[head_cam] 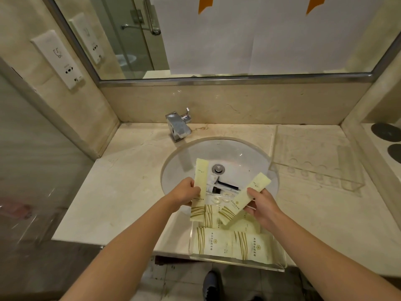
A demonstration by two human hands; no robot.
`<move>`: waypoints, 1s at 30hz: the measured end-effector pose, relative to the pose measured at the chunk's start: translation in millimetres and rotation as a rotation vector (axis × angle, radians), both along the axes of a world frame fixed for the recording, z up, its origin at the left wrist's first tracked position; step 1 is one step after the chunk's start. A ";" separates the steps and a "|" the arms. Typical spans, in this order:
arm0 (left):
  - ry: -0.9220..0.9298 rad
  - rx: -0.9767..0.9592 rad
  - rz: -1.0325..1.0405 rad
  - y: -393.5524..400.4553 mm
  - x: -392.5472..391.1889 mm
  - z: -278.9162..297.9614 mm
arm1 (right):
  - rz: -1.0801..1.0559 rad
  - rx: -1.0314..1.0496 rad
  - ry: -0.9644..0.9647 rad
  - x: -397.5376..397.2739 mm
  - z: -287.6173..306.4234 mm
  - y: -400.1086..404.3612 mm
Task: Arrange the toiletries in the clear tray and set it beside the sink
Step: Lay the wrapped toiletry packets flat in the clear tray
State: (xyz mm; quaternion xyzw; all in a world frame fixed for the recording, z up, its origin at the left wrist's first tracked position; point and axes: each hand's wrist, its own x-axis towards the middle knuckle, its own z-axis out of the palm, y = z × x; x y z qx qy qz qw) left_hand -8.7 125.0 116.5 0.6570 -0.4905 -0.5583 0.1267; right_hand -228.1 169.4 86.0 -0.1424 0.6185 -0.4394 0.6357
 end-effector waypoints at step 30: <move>0.125 -0.055 0.103 -6.6 3.8 -10.7 | 0.439 0.112 0.952 -15.6 -24.7 11.2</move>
